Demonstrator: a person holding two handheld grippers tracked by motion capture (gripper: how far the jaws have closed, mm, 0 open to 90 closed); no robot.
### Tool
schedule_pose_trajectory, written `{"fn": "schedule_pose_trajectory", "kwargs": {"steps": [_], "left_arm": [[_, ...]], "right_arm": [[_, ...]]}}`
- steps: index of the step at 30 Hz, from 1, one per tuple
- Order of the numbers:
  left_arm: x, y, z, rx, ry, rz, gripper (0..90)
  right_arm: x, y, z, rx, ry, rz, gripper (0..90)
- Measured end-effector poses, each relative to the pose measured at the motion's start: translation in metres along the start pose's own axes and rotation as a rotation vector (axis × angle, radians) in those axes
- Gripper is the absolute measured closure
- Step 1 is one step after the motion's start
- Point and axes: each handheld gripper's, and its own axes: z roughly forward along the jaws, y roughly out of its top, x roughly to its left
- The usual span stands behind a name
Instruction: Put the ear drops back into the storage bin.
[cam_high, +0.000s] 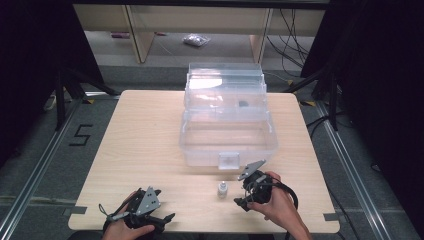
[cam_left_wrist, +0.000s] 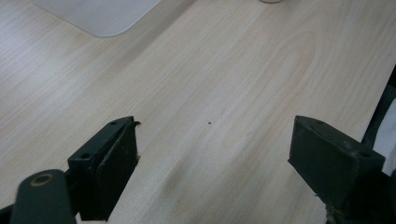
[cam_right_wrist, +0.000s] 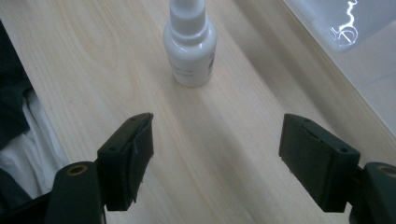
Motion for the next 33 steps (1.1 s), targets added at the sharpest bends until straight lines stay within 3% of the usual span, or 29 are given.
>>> {"fn": "schedule_pose_trajectory", "kwargs": {"steps": [3, 4, 8, 16, 18, 26, 30, 33], "left_arm": [[0.001, 0.000, 0.000, 0.001, 0.000, 0.003, 15.0], [0.000, 0.000, 0.000, -0.001, 0.000, -0.001, 15.0], [0.001, 0.000, 0.000, 0.010, -0.003, 0.009, 15.0], [-0.001, 0.000, 0.000, -0.007, -0.007, -0.012, 14.9], [0.001, 0.000, 0.000, 0.005, -0.002, 0.004, 15.0], [0.001, 0.000, 0.000, 0.001, -0.002, -0.002, 14.9], [0.000, 0.000, 0.000, 0.001, -0.003, -0.002, 15.0], [0.000, 0.000, 0.000, -0.002, -0.010, -0.006, 15.0]], "right_arm": [[0.001, 0.005, 0.002, 0.020, 0.002, -0.011, 27.6], [0.000, 0.007, 0.004, 0.013, 0.008, -0.039, 27.8], [0.002, 0.012, 0.007, 0.035, 0.010, -0.036, 28.6], [0.004, 0.026, 0.014, 0.065, 0.020, -0.073, 30.7], [0.004, 0.030, 0.016, 0.069, 0.022, -0.089, 31.1], [0.008, 0.039, 0.023, 0.103, 0.036, -0.108, 34.3], [0.009, 0.045, 0.026, 0.112, 0.039, -0.153, 36.5], [0.011, 0.049, 0.028, 0.126, 0.033, -0.157, 38.2]]}}
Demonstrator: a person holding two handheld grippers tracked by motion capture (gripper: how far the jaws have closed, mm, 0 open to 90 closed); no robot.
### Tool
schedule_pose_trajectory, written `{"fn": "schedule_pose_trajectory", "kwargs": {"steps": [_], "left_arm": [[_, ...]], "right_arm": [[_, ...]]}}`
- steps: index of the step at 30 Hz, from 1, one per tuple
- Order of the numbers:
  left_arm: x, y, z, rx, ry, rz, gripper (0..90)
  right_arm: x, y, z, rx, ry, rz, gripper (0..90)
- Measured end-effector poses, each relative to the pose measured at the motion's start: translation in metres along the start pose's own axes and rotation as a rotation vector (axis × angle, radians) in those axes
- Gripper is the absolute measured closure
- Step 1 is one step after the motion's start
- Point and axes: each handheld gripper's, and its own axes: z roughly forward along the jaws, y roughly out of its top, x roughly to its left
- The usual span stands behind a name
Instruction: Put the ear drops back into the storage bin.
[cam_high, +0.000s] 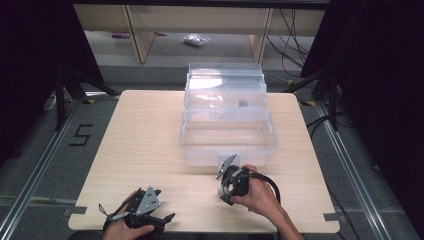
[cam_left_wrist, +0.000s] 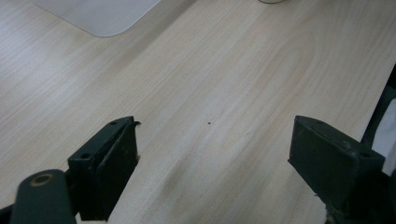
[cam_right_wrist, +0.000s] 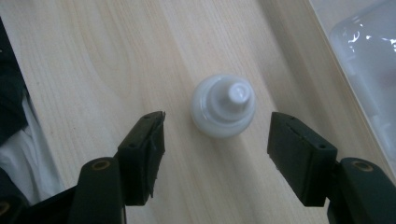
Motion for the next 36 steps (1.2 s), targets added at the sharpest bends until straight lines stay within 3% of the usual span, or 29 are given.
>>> {"fn": "schedule_pose_trajectory", "kwargs": {"steps": [3, 6, 8, 11, 12, 13, 14, 16, 18, 21, 22, 23, 24, 25, 26, 29, 30, 33, 36], "left_arm": [[0.001, 0.000, 0.000, 0.004, 0.009, 0.007, 15.0], [0.000, 0.000, 0.000, 0.001, 0.007, 0.001, 15.0], [0.001, 0.000, 0.000, 0.001, 0.010, 0.003, 15.0], [0.000, 0.000, 0.000, 0.001, 0.007, 0.003, 15.0], [0.000, 0.000, 0.000, 0.002, 0.007, 0.004, 15.0], [0.001, 0.000, 0.000, 0.003, 0.009, 0.005, 15.0], [0.001, 0.000, 0.000, -0.001, 0.011, 0.000, 15.0], [0.001, 0.000, 0.000, 0.006, 0.010, 0.008, 15.0], [0.001, 0.000, 0.000, 0.001, 0.010, 0.004, 15.0], [0.000, 0.000, 0.000, 0.002, 0.009, 0.005, 15.0], [0.000, 0.000, 0.000, 0.001, 0.008, 0.002, 15.0], [0.001, 0.000, 0.000, 0.002, 0.009, 0.005, 15.0], [0.001, 0.000, 0.000, 0.002, 0.010, 0.004, 15.0], [0.001, 0.000, 0.000, 0.006, 0.008, 0.008, 14.9], [0.001, 0.000, 0.000, 0.002, 0.008, 0.007, 15.0], [0.001, 0.000, 0.000, 0.003, 0.008, 0.006, 14.9], [0.000, 0.000, 0.000, 0.002, 0.008, 0.005, 15.0], [0.001, 0.000, 0.000, 0.002, 0.009, 0.005, 15.0], [0.001, 0.000, 0.000, 0.002, 0.008, 0.005, 15.0]], "right_arm": [[-0.001, 0.004, 0.002, 0.006, 0.010, -0.035, 41.2], [0.002, 0.007, 0.002, 0.029, 0.009, 0.001, 42.6], [0.000, 0.009, 0.003, 0.025, 0.010, -0.032, 43.8], [0.001, 0.012, 0.004, 0.039, 0.014, -0.024, 45.3], [-0.003, 0.013, 0.005, 0.022, 0.010, -0.082, 45.8], [0.002, 0.014, 0.004, 0.047, 0.022, -0.020, 46.3], [0.000, 0.015, 0.005, 0.043, 0.011, -0.051, 47.0], [0.001, 0.017, 0.007, 0.062, 0.015, -0.045, 48.8], [-0.001, 0.019, 0.007, 0.073, 0.014, -0.080, 50.5], [0.002, 0.022, 0.006, 0.112, 0.019, -0.028, 52.3], [0.001, 0.022, 0.007, 0.121, -0.011, -0.065, 52.7], [0.001, 0.023, 0.007, 0.131, -0.002, -0.055, 53.2], [-0.002, 0.024, 0.008, 0.129, -0.005, -0.105, 53.8], [0.000, 0.025, 0.008, 0.137, -0.001, -0.074, 54.4], [0.001, 0.025, 0.009, 0.145, 0.000, -0.074, 54.6], [-0.003, 0.027, 0.011, 0.145, 0.006, -0.129, 55.9], [-0.001, 0.027, 0.011, 0.157, -0.001, -0.107, 56.4], [-0.002, 0.028, 0.013, 0.165, -0.003, -0.117, 57.6], [-0.001, 0.029, 0.014, 0.161, 0.011, -0.098, 59.6]]}}
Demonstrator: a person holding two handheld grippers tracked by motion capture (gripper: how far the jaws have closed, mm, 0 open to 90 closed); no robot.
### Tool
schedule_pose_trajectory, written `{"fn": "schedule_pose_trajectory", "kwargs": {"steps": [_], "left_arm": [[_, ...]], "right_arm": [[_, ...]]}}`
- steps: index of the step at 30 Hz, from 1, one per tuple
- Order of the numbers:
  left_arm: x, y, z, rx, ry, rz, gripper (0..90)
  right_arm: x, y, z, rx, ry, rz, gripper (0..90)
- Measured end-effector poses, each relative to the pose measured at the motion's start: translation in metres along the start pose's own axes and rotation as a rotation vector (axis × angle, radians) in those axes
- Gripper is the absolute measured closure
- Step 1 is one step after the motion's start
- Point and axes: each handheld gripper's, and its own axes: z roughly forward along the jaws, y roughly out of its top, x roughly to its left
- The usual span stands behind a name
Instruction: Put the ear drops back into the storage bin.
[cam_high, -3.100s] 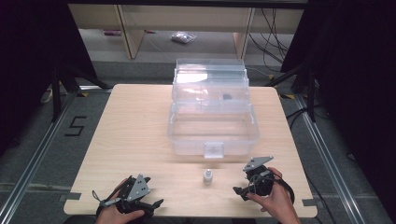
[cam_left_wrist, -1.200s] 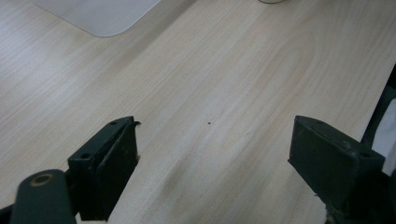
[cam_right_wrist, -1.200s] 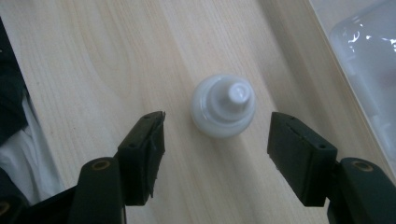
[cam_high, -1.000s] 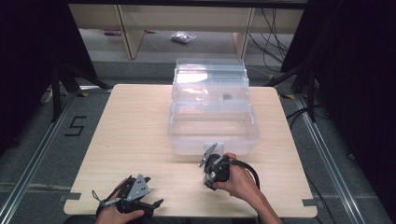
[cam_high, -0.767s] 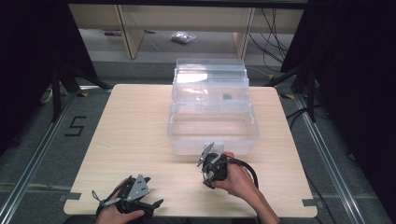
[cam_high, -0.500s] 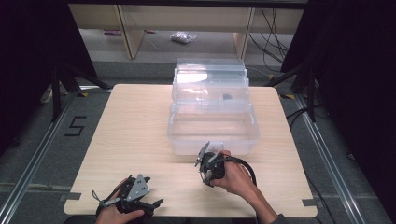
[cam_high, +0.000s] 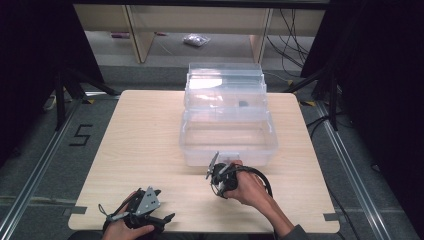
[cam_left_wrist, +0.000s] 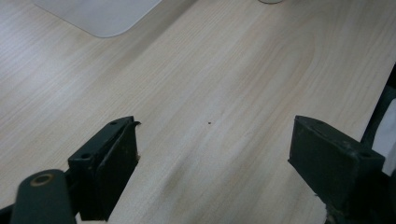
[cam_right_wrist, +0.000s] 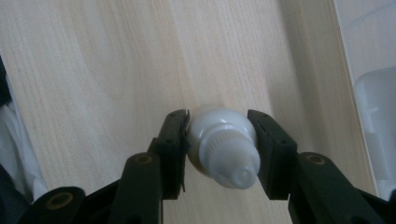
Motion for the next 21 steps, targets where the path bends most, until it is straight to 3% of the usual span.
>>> {"fn": "schedule_pose_trajectory", "kwargs": {"steps": [3, 4, 5, 7, 8, 10, 12, 14, 19, 20, 21], "left_arm": [[0.000, 0.000, 0.000, 0.001, 0.000, 0.001, 15.0], [0.000, 0.000, 0.000, 0.000, 0.000, 0.000, 15.0], [0.000, 0.000, 0.000, 0.000, 0.000, 0.000, 15.0], [0.000, 0.000, 0.000, 0.000, 0.000, 0.000, 15.0], [0.000, 0.000, 0.000, 0.001, 0.000, 0.000, 15.0], [0.000, 0.000, 0.000, 0.001, 0.000, -0.001, 15.0], [0.000, 0.000, 0.000, 0.001, 0.000, -0.001, 15.0], [0.000, 0.000, 0.000, 0.000, 0.000, -0.002, 15.0], [0.000, 0.000, 0.000, 0.000, 0.001, -0.003, 15.0], [0.000, 0.000, 0.000, 0.002, 0.000, -0.001, 15.0], [0.000, 0.000, 0.000, 0.001, 0.001, -0.002, 15.0]], "right_arm": [[0.002, 0.001, 0.000, 0.010, -0.003, 0.011, 59.9], [-0.001, 0.000, 0.001, 0.010, -0.001, -0.019, 60.0], [0.002, 0.002, 0.000, 0.026, -0.001, 0.005, 60.0], [0.002, 0.003, -0.001, 0.028, -0.025, -0.022, 60.1], [0.003, 0.004, -0.001, 0.028, -0.014, 0.008, 60.1], [0.003, 0.004, -0.003, 0.033, -0.005, 0.015, 60.1], [0.001, 0.004, -0.006, 0.014, -0.012, -0.008, 60.1], [0.000, 0.004, -0.010, 0.016, -0.002, 0.023, 60.1], [-0.006, 0.000, -0.022, -0.007, -0.009, 0.007, 60.1], [-0.005, 0.000, -0.024, -0.008, -0.006, 0.036, 60.1], [-0.007, -0.001, -0.026, -0.015, -0.009, 0.022, 60.1]]}}
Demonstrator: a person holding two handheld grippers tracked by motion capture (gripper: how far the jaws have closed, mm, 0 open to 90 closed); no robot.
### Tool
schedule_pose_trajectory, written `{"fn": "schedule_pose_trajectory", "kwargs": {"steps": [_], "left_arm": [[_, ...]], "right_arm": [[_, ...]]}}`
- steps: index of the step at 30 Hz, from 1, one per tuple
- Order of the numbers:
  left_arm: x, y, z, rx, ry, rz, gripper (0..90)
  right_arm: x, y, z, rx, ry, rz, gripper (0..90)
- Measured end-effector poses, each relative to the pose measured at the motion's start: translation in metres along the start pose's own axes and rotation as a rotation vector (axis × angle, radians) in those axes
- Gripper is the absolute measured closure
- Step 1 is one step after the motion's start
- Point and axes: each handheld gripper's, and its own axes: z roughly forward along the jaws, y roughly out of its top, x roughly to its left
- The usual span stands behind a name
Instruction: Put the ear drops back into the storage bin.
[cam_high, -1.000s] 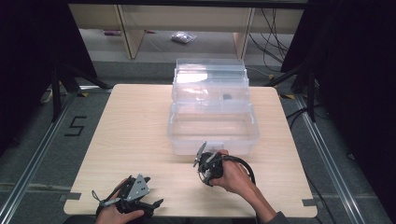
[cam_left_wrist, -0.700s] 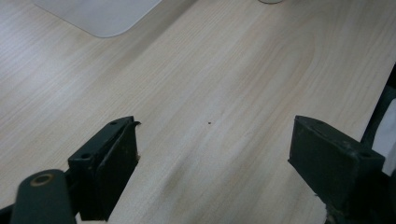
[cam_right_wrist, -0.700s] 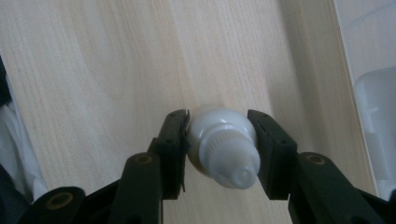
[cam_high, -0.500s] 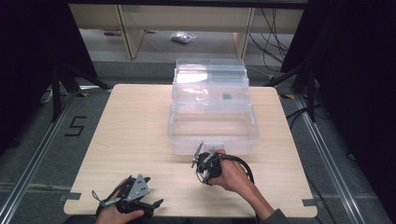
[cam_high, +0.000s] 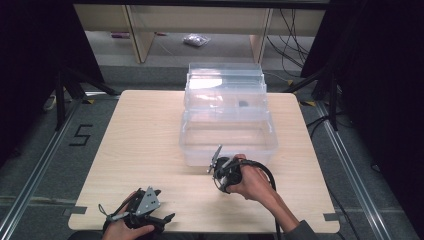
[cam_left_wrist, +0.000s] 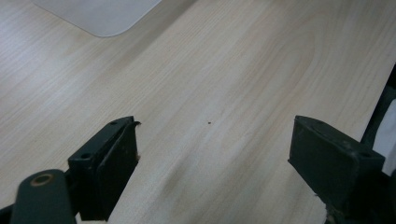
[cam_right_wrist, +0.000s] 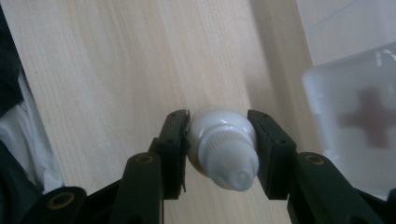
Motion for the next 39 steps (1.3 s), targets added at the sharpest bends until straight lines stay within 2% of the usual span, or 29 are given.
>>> {"fn": "schedule_pose_trajectory", "kwargs": {"steps": [2, 3, 5, 6, 9, 10, 11, 13, 17, 29, 30, 31, 32, 35, 37, 38, 39], "left_arm": [[0.000, 0.000, 0.000, -0.005, 0.001, -0.004, 15.0], [0.000, 0.000, 0.000, -0.005, 0.002, -0.004, 15.0], [0.000, 0.000, 0.000, -0.004, 0.001, -0.004, 15.0], [0.000, 0.000, 0.000, -0.002, 0.001, -0.002, 15.0], [0.000, 0.000, 0.000, -0.003, 0.002, -0.004, 14.9], [0.000, 0.000, 0.000, -0.003, 0.001, -0.004, 15.0], [0.000, 0.000, 0.000, 0.001, 0.000, 0.001, 15.0], [0.001, 0.000, 0.000, -0.001, 0.000, -0.001, 15.0], [0.000, 0.000, 0.000, -0.002, 0.001, -0.002, 15.0], [0.001, 0.000, 0.001, -0.002, 0.001, -0.002, 15.0], [0.001, 0.000, 0.001, -0.003, 0.001, -0.003, 15.0], [0.001, 0.000, 0.001, -0.004, 0.001, -0.003, 15.0], [0.000, 0.000, 0.000, 0.002, -0.001, 0.003, 15.0], [0.001, 0.000, 0.000, 0.004, 0.002, 0.007, 15.0], [0.001, 0.000, 0.001, -0.004, 0.001, -0.004, 15.0], [0.001, 0.000, 0.000, 0.007, 0.001, 0.009, 15.0], [0.000, 0.000, 0.001, 0.004, 0.001, -0.012, 15.0]], "right_arm": [[-0.003, -0.002, -0.004, -0.022, -0.010, 0.001, 60.1], [-0.003, -0.004, -0.006, -0.014, -0.012, 0.023, 60.1], [-0.006, -0.007, -0.010, -0.029, -0.004, 0.036, 60.1], [-0.008, -0.008, -0.013, -0.033, 0.016, 0.029, 60.1], [-0.011, -0.012, -0.020, -0.026, 0.000, 0.058, 60.2], [-0.013, -0.013, -0.023, -0.032, -0.003, 0.042, 60.2], [-0.014, -0.015, -0.027, -0.032, 0.012, 0.063, 60.2], [-0.016, -0.016, -0.029, -0.039, 0.012, 0.051, 60.2], [-0.024, -0.021, -0.046, -0.045, 0.011, 0.071, 60.2], [-0.040, -0.035, -0.065, -0.064, 0.005, 0.112, 60.1], [-0.042, -0.036, -0.068, -0.050, 0.008, 0.112, 60.2], [-0.042, -0.037, -0.069, -0.053, 0.002, 0.131, 60.1], [-0.046, -0.039, -0.073, -0.052, -0.002, 0.125, 60.2], [-0.050, -0.042, -0.082, -0.049, -0.005, 0.156, 60.2], [-0.055, -0.044, -0.087, -0.059, -0.012, 0.155, 60.2], [-0.057, -0.045, -0.089, -0.067, -0.022, 0.151, 60.1], [-0.059, -0.046, -0.091, -0.061, -0.024, 0.151, 60.2]]}}
